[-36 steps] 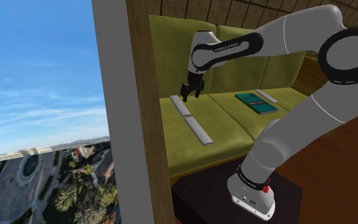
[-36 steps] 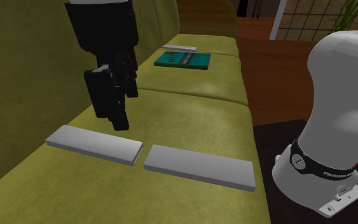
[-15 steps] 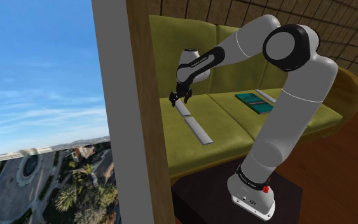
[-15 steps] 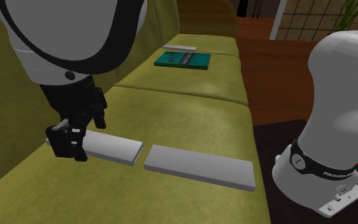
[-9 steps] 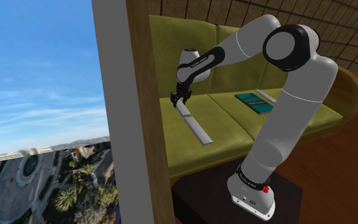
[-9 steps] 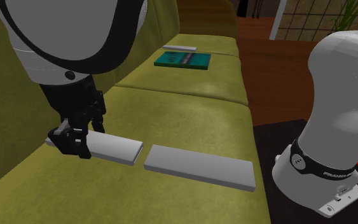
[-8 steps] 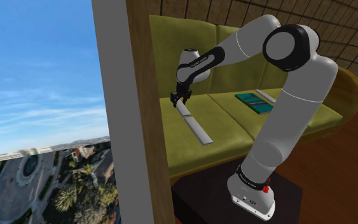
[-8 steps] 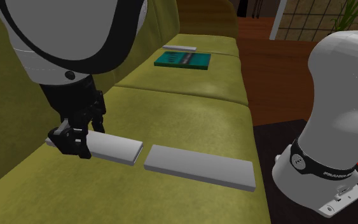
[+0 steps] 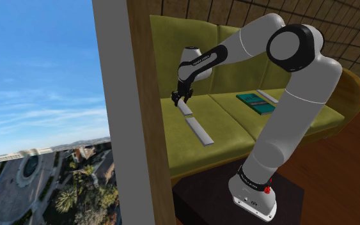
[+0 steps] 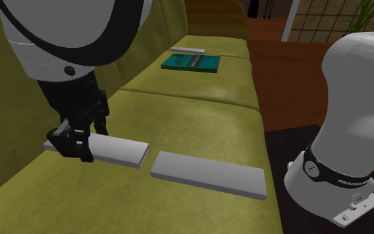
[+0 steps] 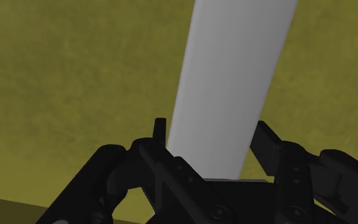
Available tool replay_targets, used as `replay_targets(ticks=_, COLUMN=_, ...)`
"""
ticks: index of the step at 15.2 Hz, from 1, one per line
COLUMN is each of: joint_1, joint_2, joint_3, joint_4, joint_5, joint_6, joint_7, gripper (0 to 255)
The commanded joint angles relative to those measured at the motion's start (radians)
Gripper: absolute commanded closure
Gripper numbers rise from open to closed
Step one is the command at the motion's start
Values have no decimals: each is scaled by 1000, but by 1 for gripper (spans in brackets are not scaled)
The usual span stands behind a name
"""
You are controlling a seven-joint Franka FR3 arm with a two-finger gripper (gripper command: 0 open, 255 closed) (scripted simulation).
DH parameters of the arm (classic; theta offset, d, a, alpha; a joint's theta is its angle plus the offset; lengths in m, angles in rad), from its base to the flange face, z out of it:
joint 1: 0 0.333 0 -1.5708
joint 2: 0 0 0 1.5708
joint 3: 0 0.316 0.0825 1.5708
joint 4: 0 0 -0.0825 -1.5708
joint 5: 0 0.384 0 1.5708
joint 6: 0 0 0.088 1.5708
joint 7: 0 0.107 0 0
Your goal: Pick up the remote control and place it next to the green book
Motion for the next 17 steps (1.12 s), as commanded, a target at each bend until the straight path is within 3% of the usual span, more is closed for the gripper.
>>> replay_targets(ticks=1, joint_1=0, joint_2=-15, joint_3=0, joint_4=9, joint_5=-1, joint_6=-24, joint_7=0, gripper=255)
replay_targets(ticks=16, joint_1=2, joint_2=-113, joint_3=2, joint_4=108, joint_5=-6, joint_6=-220, joint_7=-2, gripper=255)
replay_targets(ticks=17, joint_1=-6, joint_2=-140, joint_3=-7, joint_4=77, joint_5=-9, joint_6=-215, joint_7=-17, gripper=255)
